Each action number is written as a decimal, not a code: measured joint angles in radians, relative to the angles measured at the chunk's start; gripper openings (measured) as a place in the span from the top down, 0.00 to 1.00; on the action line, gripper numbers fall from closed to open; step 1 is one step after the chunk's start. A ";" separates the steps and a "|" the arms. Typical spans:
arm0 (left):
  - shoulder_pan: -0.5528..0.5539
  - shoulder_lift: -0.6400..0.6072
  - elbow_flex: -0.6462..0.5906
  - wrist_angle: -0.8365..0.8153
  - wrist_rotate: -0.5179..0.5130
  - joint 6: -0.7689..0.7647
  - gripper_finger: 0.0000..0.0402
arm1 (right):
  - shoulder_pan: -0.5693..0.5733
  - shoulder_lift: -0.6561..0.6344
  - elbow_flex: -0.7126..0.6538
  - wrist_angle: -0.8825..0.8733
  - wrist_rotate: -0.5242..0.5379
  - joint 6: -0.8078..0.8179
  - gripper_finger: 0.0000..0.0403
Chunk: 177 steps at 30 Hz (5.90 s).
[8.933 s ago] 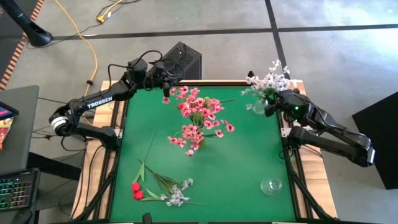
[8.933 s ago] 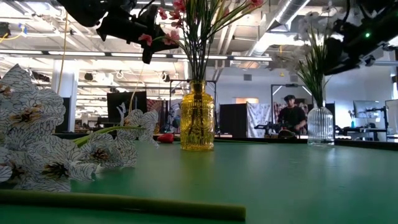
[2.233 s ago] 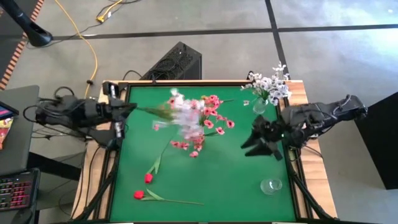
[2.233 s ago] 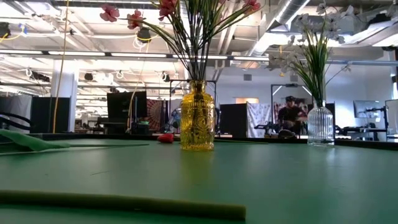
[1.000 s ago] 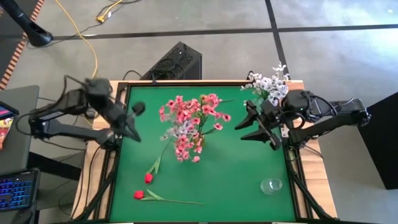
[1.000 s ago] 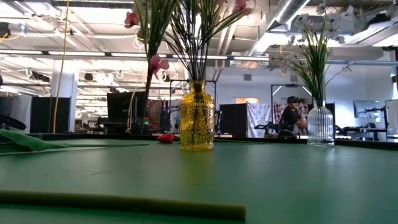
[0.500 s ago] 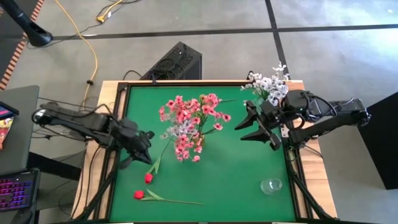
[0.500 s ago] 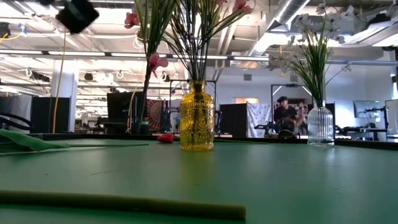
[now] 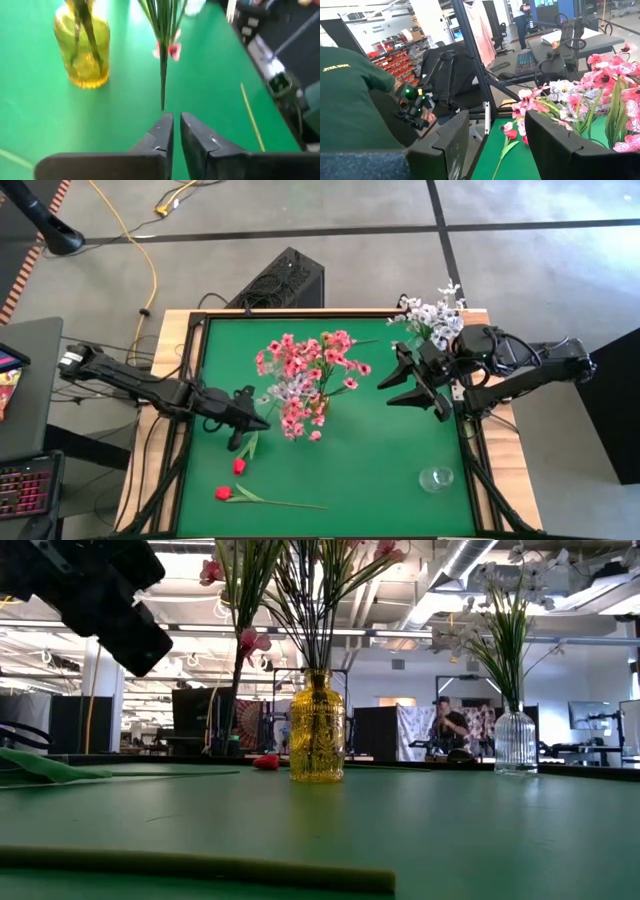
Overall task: Sort flowers into vase by color
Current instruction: Put the white flowers into the top transparent vase
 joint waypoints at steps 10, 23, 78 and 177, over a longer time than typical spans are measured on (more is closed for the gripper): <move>0.000 0.188 -0.008 0.176 -0.041 -0.098 0.59 | 0.000 0.000 0.000 -0.004 0.001 0.000 0.46; 0.007 0.563 -0.008 0.687 -0.001 -0.005 0.34 | 0.000 0.000 0.000 -0.013 0.000 0.018 0.46; 0.013 -0.506 -0.002 0.033 -0.066 0.177 1.00 | 0.000 0.000 0.000 -0.009 -0.052 0.086 0.46; 0.766 0.785 1.445 -0.395 0.317 0.660 1.00 | -0.639 0.581 0.562 0.010 -0.123 -0.458 0.84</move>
